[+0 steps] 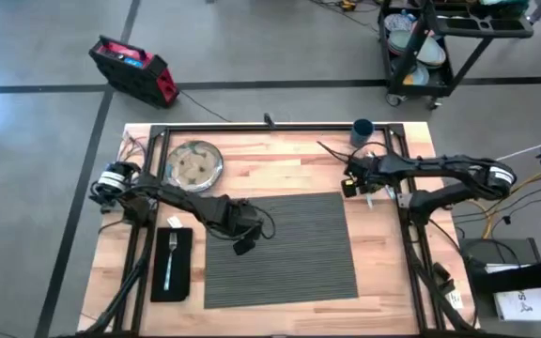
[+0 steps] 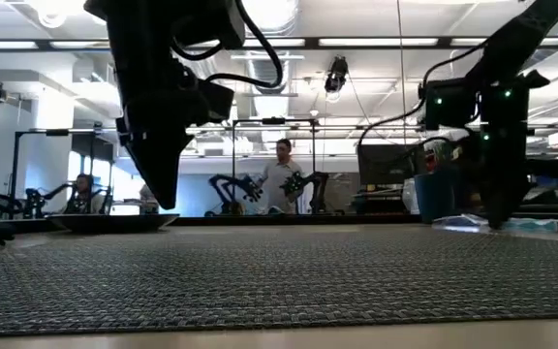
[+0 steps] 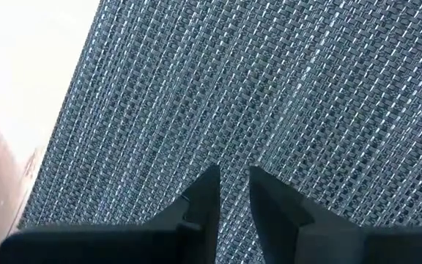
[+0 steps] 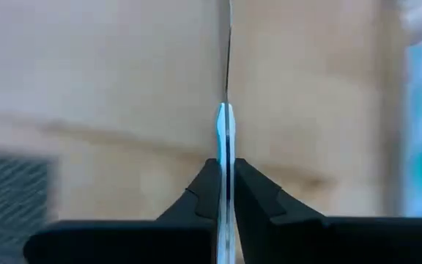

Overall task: Set table place
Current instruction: Put the white and blue patterned knife on the dark blue table mat

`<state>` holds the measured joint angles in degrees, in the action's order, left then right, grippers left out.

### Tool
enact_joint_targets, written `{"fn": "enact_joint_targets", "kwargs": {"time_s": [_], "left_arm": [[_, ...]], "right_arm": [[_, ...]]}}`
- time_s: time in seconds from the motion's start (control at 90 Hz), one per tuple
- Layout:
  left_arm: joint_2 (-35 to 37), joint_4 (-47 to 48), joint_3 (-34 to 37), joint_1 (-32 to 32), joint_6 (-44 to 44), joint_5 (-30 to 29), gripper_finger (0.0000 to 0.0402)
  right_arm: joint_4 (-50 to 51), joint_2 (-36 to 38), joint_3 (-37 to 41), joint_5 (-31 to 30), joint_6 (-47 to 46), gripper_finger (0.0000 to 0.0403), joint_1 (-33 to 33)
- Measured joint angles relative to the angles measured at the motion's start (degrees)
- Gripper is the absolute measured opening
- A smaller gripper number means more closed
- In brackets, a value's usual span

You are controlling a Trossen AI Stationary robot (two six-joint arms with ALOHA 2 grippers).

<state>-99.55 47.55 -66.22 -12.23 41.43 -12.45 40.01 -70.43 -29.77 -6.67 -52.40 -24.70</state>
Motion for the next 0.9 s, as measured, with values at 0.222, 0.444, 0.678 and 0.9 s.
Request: {"fn": "enact_joint_targets", "kwargs": {"time_s": [0.222, 0.444, 0.678, 0.9], "left_arm": [[0.0, 0.0, 0.0, 0.0, 0.0, 0.0, 0.0059], [0.0, 0.0, 0.0, 0.0, 0.0, 0.0, 0.0059], [0.0, -0.2, 0.0, 0.0, 0.0, 0.0, 0.0059], [0.0, -0.7, 0.0, -0.1, 0.7, 0.0, 0.0059]], "right_arm": [[4.1, 8.2, -0.2, -1.1, -5.6, 0.0003, 7.4], [4.7, 14.4, -3.0, -2.1, -13.4, 0.0003, 20.3], [17.7, 13.5, -5.2, -9.8, -21.8, 0.0001, 26.9], [14.7, 10.9, -1.7, -9.9, -17.8, 0.0013, 22.5]]}}
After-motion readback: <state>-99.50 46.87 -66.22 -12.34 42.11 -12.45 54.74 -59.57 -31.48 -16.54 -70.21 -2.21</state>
